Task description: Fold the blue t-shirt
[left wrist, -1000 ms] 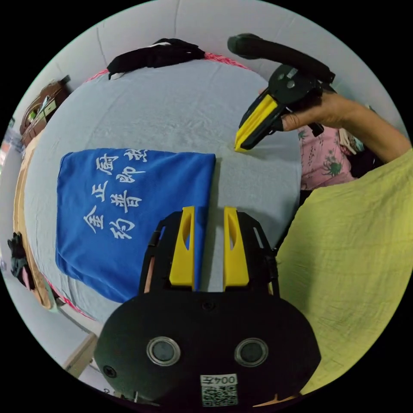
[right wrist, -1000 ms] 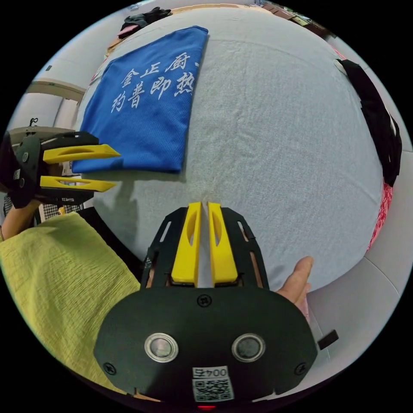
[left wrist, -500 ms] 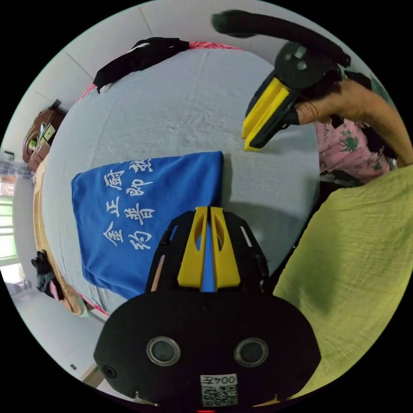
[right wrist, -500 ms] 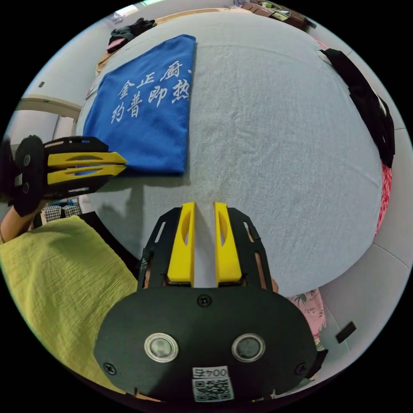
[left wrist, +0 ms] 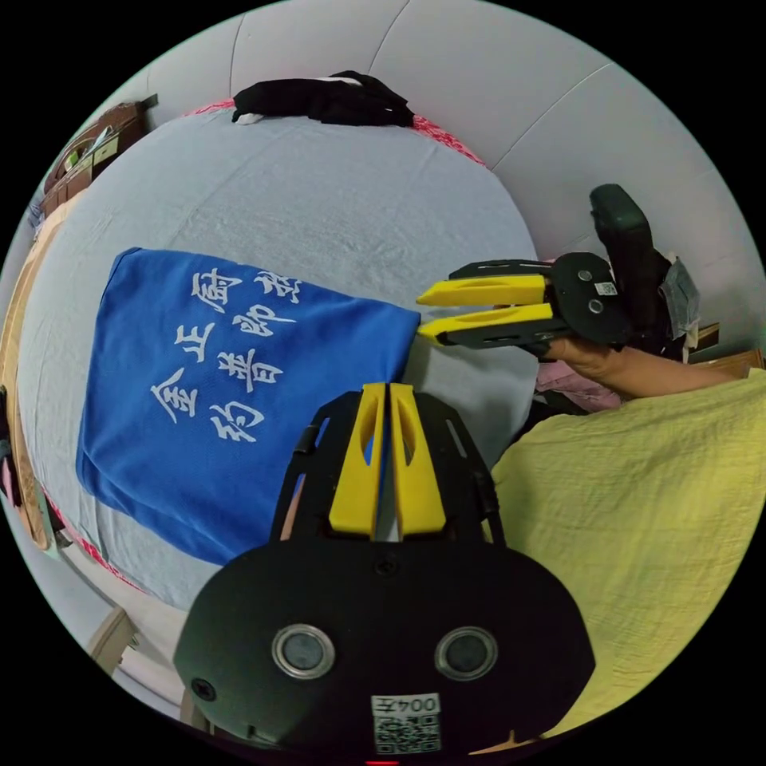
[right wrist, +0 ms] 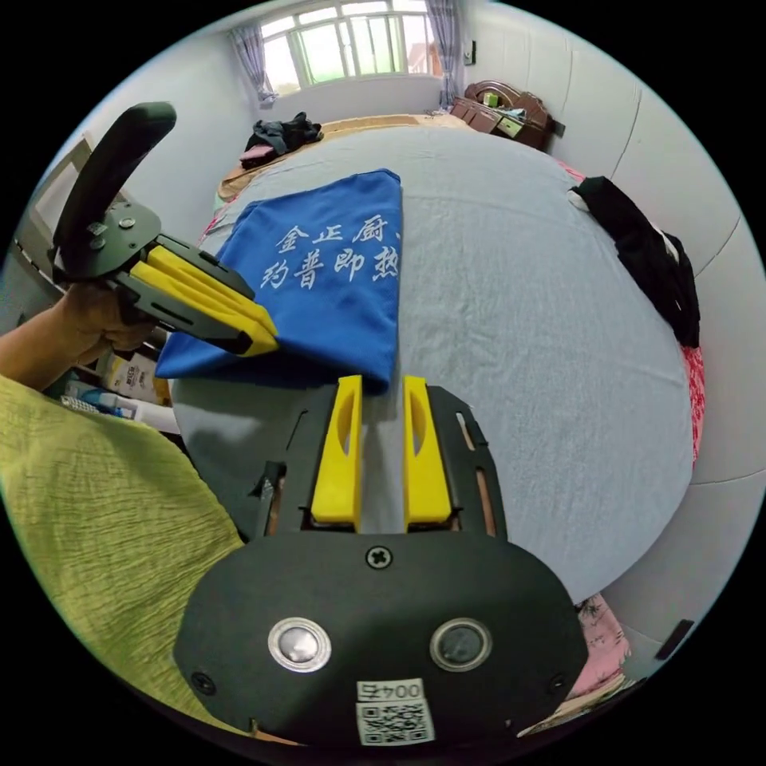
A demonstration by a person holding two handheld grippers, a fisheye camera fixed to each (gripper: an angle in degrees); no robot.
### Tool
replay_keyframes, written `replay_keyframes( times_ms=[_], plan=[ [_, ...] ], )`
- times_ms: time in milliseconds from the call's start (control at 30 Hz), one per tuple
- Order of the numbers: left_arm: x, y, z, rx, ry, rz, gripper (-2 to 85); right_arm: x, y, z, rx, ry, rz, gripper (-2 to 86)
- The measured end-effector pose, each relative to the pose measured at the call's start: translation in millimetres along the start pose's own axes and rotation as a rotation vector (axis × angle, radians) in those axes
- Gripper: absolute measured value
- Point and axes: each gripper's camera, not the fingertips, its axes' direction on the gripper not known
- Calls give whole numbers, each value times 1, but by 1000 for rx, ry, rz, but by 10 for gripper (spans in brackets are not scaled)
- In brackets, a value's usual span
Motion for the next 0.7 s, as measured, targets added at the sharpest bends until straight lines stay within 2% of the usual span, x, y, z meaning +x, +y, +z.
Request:
replay_keyframes(
  times_ms=[100, 167, 333, 433, 567, 700],
  plan=[
    [-2, 1, 4, 1, 17, -8, 15, 0, -2, 7, -31, 62, -32, 39],
    [-4, 2, 9, 1, 33, -13, 19, 16, 2, 17, -72, 1, 9, 32],
    [-4, 14, 20, -26, 63, 2, 43, 41, 9, 8, -108, -45, 82, 82],
    [-4, 31, 3, 39, 67, -10, 61, 60, 15, -10, -84, -48, 97, 96],
    [-27, 62, -19, 137, 3, -139, 76, 60, -7, -26, -21, -106, 4, 112],
    [-53, 88, -14, 104, -68, -270, 78, 53, -29, -6, -77, -134, -64, 116]
  ],
)
